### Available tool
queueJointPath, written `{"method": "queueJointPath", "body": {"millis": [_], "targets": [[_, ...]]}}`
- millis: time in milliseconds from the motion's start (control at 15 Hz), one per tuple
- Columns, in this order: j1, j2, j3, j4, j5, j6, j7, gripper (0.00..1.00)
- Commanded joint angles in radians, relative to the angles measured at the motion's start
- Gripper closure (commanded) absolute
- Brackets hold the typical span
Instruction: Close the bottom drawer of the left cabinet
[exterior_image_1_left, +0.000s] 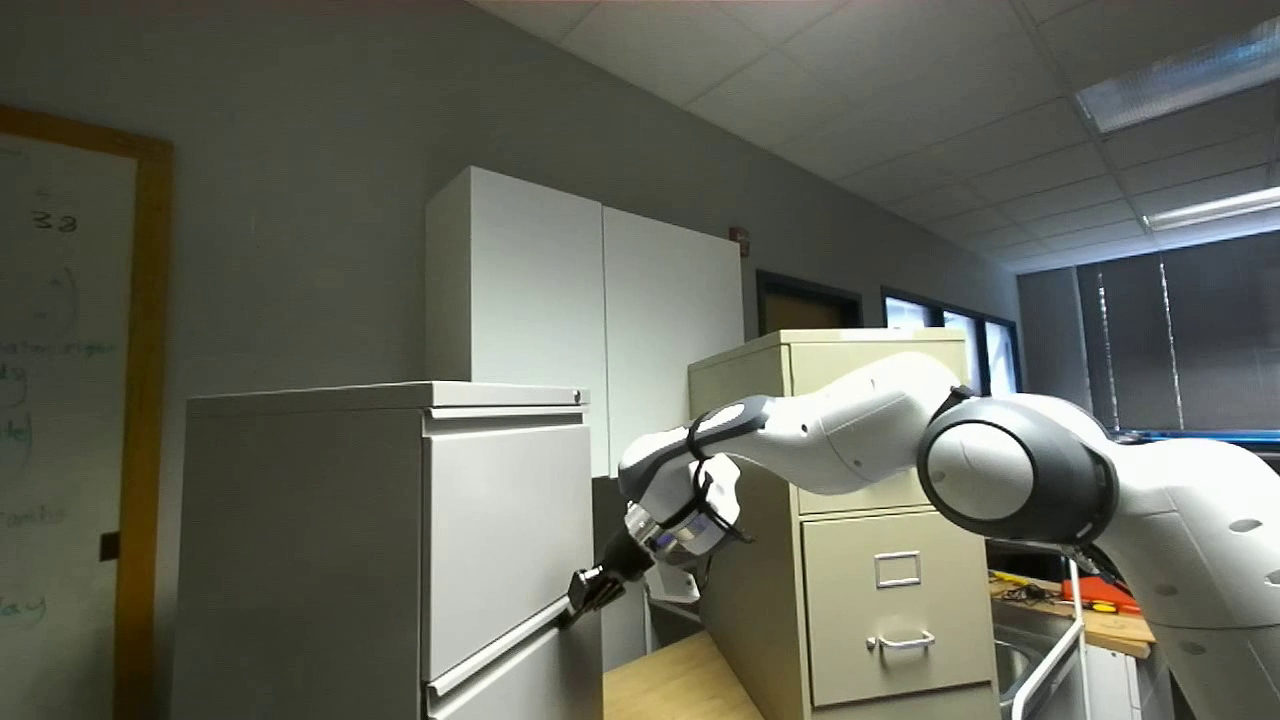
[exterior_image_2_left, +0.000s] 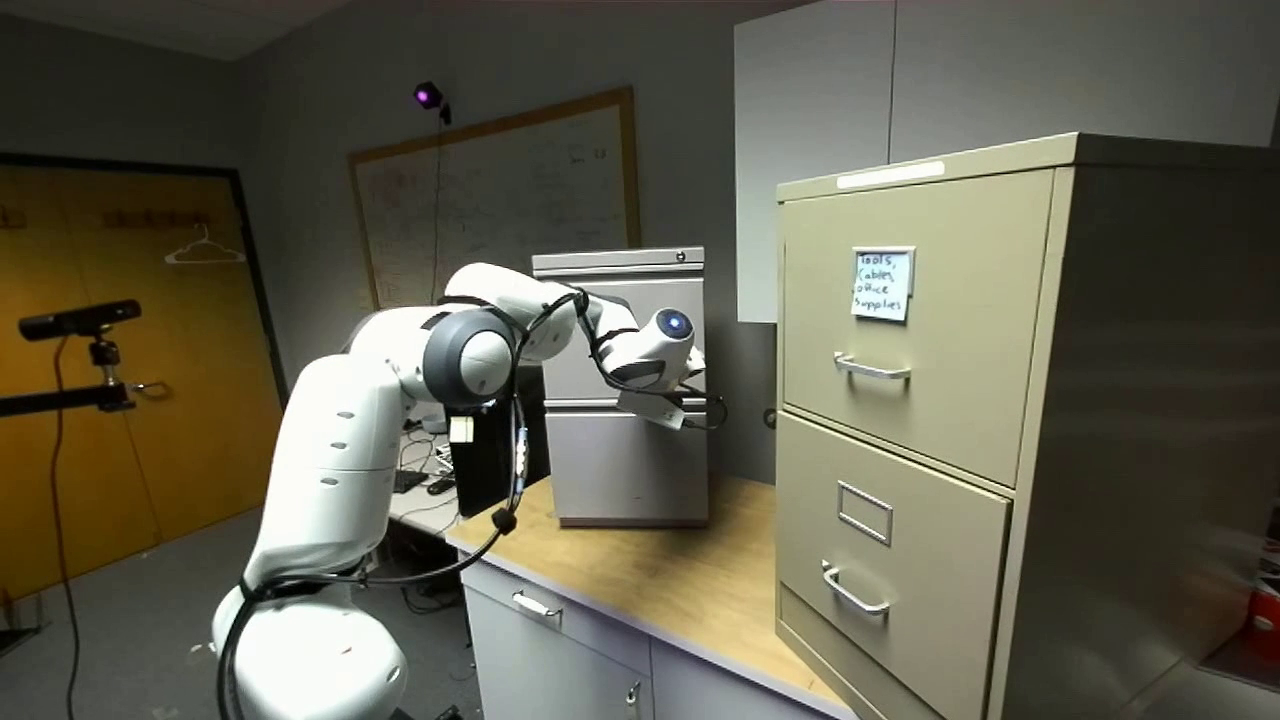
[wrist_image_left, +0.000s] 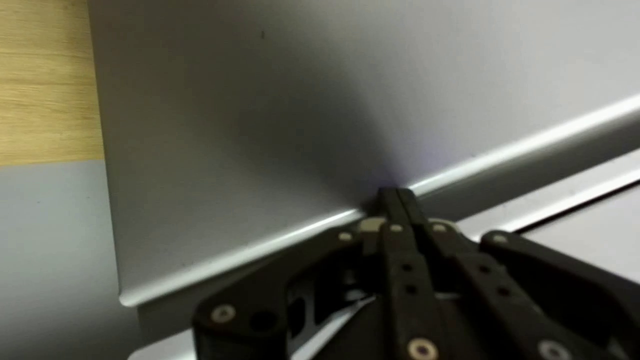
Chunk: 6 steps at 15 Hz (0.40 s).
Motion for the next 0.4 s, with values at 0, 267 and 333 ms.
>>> {"method": "queueJointPath", "body": {"millis": [0, 267, 333], "targets": [[-0.027, 0.064, 0.035, 0.124, 0.004, -0.016, 0.034, 1.00], [-0.030, 0.055, 0.024, 0.116, -0.041, -0.033, 0.044, 1.00], [-0.033, 0.042, 0.020, 0.100, -0.056, -0.035, 0.046, 1.00]]}}
